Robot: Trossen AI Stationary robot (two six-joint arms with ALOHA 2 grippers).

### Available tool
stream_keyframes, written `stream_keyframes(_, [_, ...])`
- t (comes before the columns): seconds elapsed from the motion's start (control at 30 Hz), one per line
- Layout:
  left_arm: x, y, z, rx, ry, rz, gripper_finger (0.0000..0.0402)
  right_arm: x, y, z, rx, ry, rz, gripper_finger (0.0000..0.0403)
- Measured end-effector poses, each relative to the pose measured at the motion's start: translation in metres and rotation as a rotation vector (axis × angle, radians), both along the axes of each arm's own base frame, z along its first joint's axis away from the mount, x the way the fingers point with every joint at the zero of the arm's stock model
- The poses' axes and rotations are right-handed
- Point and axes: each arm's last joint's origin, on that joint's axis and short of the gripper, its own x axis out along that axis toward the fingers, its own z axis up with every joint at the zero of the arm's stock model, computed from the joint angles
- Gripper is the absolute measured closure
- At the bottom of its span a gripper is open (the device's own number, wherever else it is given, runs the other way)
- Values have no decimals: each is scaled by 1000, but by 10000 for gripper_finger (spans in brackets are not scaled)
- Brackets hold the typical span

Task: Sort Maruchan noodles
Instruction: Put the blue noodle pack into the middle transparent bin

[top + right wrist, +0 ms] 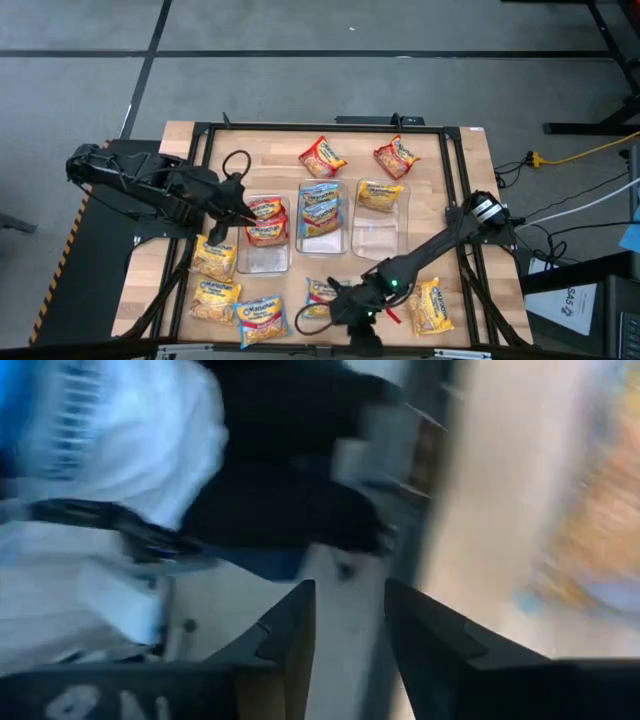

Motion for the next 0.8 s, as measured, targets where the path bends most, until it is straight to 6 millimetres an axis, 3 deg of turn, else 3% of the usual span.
stream_keyframes(0.1, [2,-1,3,2,-37,1,319,-10,-12,7,-123,122,18,276])
stream_keyframes(0.2, [2,-1,3,9,-47,10,319,-32,-28,19,-281,309,90,276])
stream_keyframes(0.33, [3,-1,4,13,-53,29,319,-59,-47,47,-473,375,149,276])
stream_keyframes(0.43, [3,0,4,30,-66,59,319,-82,-61,79,-617,253,162,276])
stream_keyframes(0.63, [4,3,4,84,-79,144,319,-143,-90,139,-761,-230,15,276])
stream_keyframes(0.7, [4,3,5,83,-82,144,319,-165,-100,149,-746,-399,-59,276])
stream_keyframes(0.8, [5,3,4,83,-80,143,319,-191,-115,145,-704,-631,-167,276])
